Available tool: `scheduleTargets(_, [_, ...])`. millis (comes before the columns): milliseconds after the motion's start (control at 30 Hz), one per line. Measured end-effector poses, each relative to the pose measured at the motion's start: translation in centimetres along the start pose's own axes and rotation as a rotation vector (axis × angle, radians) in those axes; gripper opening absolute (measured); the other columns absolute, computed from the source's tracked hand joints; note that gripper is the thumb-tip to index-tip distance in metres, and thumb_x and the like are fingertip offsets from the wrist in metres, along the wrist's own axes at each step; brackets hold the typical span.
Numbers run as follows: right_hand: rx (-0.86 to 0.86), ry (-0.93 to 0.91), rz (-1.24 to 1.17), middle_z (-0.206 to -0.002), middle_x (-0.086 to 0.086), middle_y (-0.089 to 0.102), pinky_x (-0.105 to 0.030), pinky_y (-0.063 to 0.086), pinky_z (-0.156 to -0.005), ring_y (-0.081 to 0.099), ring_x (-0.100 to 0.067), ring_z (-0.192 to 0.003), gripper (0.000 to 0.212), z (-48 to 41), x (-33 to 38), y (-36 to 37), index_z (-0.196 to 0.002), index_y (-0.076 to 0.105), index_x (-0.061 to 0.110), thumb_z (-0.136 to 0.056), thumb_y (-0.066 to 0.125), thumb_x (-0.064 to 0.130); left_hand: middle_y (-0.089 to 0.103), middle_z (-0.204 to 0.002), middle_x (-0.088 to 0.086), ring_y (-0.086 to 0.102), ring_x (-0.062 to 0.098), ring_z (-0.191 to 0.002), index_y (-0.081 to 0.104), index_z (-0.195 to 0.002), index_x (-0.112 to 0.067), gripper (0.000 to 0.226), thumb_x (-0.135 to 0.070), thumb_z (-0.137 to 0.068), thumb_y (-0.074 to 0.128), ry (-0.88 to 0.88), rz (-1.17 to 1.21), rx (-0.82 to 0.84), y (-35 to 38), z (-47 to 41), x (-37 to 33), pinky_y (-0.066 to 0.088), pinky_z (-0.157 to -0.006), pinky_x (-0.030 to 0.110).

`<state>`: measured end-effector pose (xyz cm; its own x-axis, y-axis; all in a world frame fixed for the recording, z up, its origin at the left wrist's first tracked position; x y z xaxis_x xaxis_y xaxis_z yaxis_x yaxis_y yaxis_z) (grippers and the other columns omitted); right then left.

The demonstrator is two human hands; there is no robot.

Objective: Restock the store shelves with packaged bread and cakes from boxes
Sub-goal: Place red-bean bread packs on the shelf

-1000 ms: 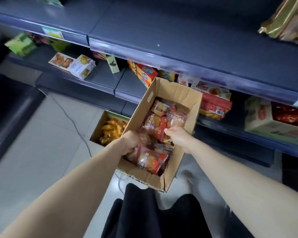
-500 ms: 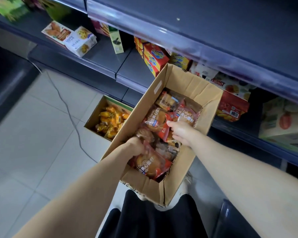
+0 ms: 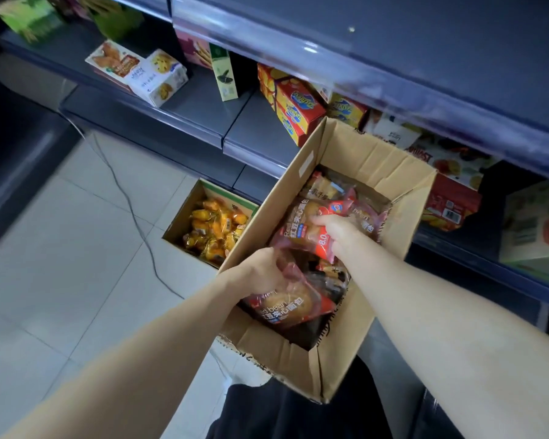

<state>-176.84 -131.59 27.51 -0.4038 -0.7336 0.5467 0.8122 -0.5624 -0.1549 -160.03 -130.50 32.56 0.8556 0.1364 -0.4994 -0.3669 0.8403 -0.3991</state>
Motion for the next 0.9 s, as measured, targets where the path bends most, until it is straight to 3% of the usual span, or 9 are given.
scheduleTargets(100, [-0.029,-0.059,0.048,-0.101,-0.017,0.067,-0.054,0.057,-0.075,0.069,-0.034,-0.084,0.090,1.8,0.9,-2.4,-0.113,0.057,0.004,-0.031,0.088,0.025,0.059,-0.102,0.001,0.054,0.015,-0.086,0.051,-0.112,-0.015,0.042,-0.011,-0.076,0.072,0.024,0.032,-0.013,-2.0,1.5,-1.6,0.047,-0.063,0.020])
scheduleTargets(267, [-0.001,-0.165,0.019,-0.100,-0.012,0.068,-0.051,0.057,-0.079,0.069,-0.032,-0.087,0.064,8.3,3.8,-6.8,-0.113,0.054,0.012,-0.058,0.086,0.013,0.070,-0.101,0.008,0.066,0.027,-0.094,0.070,-0.101,-0.014,0.031,-0.021,-0.071,0.070,0.089,-0.011,0.045,-6.1,5.2,-5.8,0.056,-0.086,0.044])
scheduleTargets(333, [0.022,-0.277,-0.076,-0.101,-0.012,0.068,-0.050,0.056,-0.082,0.069,-0.031,-0.089,0.055,10.9,5.7,-8.4,-0.108,0.052,0.015,-0.064,0.082,0.004,0.070,-0.094,0.007,0.065,0.026,-0.082,0.073,-0.098,-0.015,0.030,-0.020,-0.069,0.070,0.130,-0.022,0.019,-8.0,7.1,-8.0,0.057,-0.072,0.036])
scheduleTargets(433, [0.027,-0.441,-0.228,-0.108,-0.007,0.067,-0.047,0.053,-0.090,0.066,-0.027,-0.097,0.057,14.7,8.9,-10.9,-0.111,0.049,0.024,-0.068,0.077,-0.002,0.059,-0.080,0.004,0.049,0.017,-0.065,0.073,-0.098,-0.015,0.024,-0.008,-0.075,0.068,0.177,0.068,-0.007,-10.5,9.8,-10.9,0.040,-0.052,0.022])
scheduleTargets(500, [0.039,-0.522,-0.371,-0.113,-0.004,0.065,-0.046,0.052,-0.090,0.066,-0.024,-0.099,0.068,17.2,11.2,-12.8,-0.124,0.045,0.027,-0.070,0.075,-0.003,0.063,-0.081,0.001,0.051,0.019,-0.073,0.073,-0.088,-0.020,0.013,-0.016,-0.077,0.071,0.241,0.116,-0.018,-12.0,11.3,-12.7,0.042,-0.057,0.026])
scheduleTargets(567, [0.043,-0.557,-0.476,-0.112,-0.007,0.067,-0.050,0.052,-0.089,0.067,-0.027,-0.098,0.062,19.1,13.2,-14.7,-0.122,0.050,0.021,-0.070,0.077,0.001,0.062,-0.086,0.005,0.049,0.021,-0.078,0.069,-0.085,-0.021,0.004,-0.020,-0.086,0.066,0.270,0.183,0.000,-13.1,13.0,-14.8,0.034,-0.059,0.025])
scheduleTargets(633, [0.047,-0.555,-0.513,-0.110,-0.008,0.069,-0.053,0.053,-0.087,0.069,-0.030,-0.095,0.055,20.8,14.9,-16.3,-0.120,0.054,0.018,-0.072,0.077,0.007,0.060,-0.088,0.004,0.050,0.019,-0.072,0.065,-0.085,-0.019,0.009,-0.018,-0.092,0.059,0.299,0.261,-0.007,-14.0,13.8,-16.8,0.039,-0.066,0.028])
scheduleTargets(733, [0.084,-0.594,-0.596,-0.111,-0.013,0.068,-0.054,0.052,-0.085,0.067,-0.032,-0.098,0.045,22.3,16.7,-18.4,-0.119,0.054,0.010,-0.078,0.072,0.007,0.058,-0.083,0.001,0.050,0.016,-0.065,0.060,-0.085,-0.018,0.011,-0.015,-0.095,0.054,0.362,0.359,0.011,-14.9,15.1,-20.0,0.044,-0.061,0.029])
scheduleTargets(900, [0.186,-0.627,-0.708,-0.108,-0.012,0.064,-0.044,0.054,-0.078,0.063,-0.028,-0.102,0.030,22.4,18.6,-21.6,-0.109,0.049,0.011,-0.084,0.066,0.011,0.057,-0.079,0.000,0.047,0.017,-0.065,0.061,-0.086,-0.019,0.012,-0.017,-0.095,0.054,0.407,0.407,-0.019,-15.8,14.6,-24.3,0.043,-0.071,0.035])
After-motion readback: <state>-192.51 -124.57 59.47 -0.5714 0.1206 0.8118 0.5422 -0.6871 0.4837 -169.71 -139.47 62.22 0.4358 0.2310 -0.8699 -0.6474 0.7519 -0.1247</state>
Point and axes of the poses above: each hand's wrist, its own z-axis away from the middle knuckle, its own y-axis out of the palm, x = y × z, the point moved 3 cm from there along -z, towards the middle knuckle
